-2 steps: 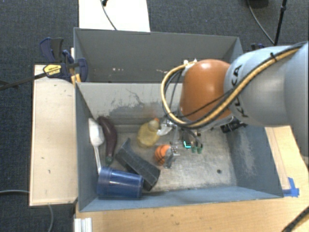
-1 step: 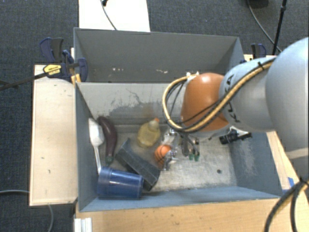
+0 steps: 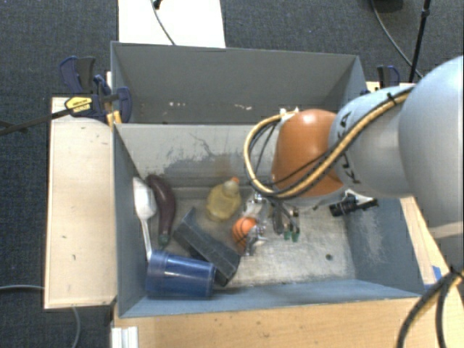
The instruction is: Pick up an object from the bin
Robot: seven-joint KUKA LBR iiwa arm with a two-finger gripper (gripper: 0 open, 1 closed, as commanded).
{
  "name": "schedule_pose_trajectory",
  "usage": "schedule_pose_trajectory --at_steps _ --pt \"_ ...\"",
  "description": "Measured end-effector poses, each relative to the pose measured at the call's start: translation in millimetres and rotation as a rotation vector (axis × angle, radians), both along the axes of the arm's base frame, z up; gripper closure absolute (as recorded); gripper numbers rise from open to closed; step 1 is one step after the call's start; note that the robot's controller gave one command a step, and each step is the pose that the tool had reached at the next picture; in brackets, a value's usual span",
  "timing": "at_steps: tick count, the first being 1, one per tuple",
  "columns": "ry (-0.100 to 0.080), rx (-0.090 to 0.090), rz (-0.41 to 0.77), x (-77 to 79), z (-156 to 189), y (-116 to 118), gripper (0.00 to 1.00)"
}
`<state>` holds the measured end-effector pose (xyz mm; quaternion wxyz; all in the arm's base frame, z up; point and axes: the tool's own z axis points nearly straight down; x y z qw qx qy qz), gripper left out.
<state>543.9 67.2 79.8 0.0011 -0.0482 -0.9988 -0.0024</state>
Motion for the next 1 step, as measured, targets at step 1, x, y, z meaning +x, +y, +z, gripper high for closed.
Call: schedule_pose_trajectory --at_steps 1 --pt "-0.014 -0.003 -0.013 10.5 186.8 -8.1 1.0"
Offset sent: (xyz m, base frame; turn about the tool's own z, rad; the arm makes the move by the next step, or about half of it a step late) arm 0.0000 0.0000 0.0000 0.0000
